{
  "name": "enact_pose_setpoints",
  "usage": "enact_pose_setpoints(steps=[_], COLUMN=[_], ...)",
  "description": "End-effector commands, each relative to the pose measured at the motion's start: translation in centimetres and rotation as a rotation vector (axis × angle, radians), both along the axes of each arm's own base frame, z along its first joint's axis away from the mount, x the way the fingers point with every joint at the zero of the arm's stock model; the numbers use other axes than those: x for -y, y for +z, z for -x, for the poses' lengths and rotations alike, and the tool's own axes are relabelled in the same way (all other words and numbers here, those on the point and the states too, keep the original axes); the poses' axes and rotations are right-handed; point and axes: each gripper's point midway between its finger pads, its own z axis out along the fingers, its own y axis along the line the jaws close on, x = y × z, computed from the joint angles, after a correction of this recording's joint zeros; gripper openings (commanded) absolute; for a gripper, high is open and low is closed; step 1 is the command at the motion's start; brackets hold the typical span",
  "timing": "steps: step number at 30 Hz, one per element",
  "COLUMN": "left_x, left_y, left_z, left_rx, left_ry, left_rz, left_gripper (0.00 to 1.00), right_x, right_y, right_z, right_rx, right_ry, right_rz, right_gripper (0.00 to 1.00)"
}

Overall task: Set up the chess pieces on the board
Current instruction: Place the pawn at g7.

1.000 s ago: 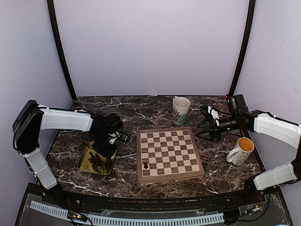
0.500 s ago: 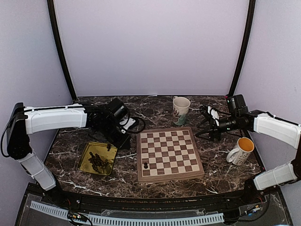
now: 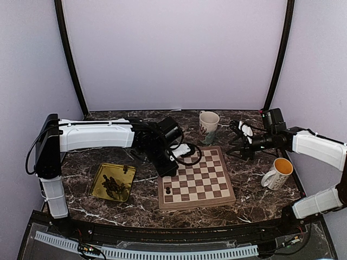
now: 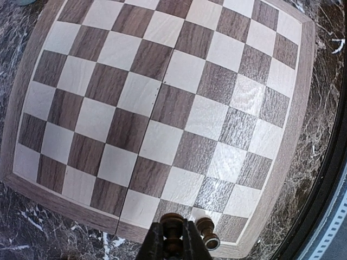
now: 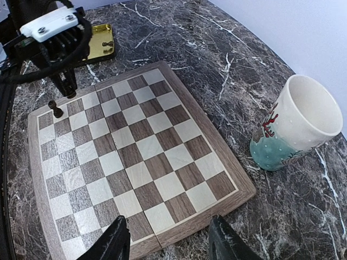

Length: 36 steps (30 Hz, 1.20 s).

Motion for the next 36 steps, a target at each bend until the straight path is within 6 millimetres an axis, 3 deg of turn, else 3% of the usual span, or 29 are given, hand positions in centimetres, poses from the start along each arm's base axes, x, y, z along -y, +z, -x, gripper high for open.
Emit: enact_pose_setpoints(steps=[1, 17, 36], left_x=[0.7, 1.1, 1.1], left_y=[0.5, -3.0, -4.8], left_z=[1.5, 3.2, 4.1], left_rx=[0.016, 0.01, -0.027], left_ry=[-0.131, -0.224, -0.243], left_rz=[-0.051, -0.23, -0.262], left_gripper=[0.05, 0.06, 0.08], right_x=[0.5, 0.7, 0.5], right_y=[0.3, 0.4, 0.1], right_z=[-1.1, -1.0, -0.9], right_rx=[0.044, 0.048, 0.03], right_ry=[-0.046, -0.047, -0.034], right_rz=[0.009, 0.006, 0.004], right_gripper=[0.5, 0.5, 0.5])
